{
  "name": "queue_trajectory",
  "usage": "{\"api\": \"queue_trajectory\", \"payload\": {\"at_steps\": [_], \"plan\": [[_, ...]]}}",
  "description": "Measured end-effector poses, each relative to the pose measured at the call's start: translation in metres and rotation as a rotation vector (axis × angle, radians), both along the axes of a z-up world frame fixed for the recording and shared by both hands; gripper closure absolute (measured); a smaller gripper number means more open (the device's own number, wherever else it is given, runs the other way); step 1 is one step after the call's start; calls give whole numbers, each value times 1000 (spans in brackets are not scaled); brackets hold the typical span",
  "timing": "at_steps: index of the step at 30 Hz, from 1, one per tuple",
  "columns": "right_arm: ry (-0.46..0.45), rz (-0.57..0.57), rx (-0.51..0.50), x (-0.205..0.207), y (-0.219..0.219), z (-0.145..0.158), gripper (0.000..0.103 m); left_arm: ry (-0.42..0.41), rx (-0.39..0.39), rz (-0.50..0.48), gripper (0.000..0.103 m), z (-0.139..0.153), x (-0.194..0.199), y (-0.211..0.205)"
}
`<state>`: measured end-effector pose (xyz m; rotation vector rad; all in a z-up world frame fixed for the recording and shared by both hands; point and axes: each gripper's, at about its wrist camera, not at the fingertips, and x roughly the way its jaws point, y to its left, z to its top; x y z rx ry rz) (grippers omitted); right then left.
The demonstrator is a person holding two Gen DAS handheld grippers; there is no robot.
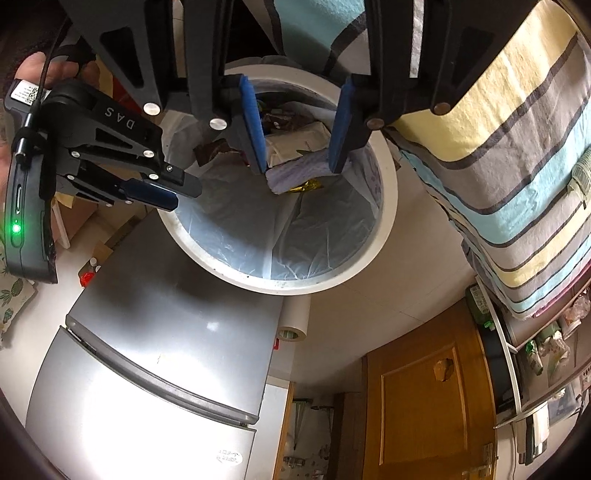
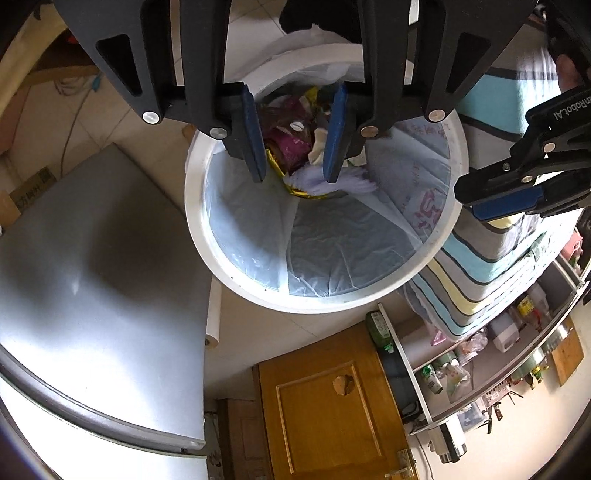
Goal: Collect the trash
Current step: 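Move both open tools back over the table toward the white bag and tube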
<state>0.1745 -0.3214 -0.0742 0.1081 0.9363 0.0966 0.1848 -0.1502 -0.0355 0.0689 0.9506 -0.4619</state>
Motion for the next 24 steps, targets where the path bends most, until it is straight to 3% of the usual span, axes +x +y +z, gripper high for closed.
{"api": "queue_trajectory", "payload": {"at_steps": [3, 19, 24], "plan": [[-11, -3, 1, -3, 1, 4, 64, -11, -3, 10, 50, 3, -1, 3], [-52, -13, 4, -13, 10, 18, 57, -84, -8, 72, 43, 27, -19, 32], [-85, -1, 22, -18, 17, 27, 47, -105, 1, 102, 42, 32, -28, 47]]}}
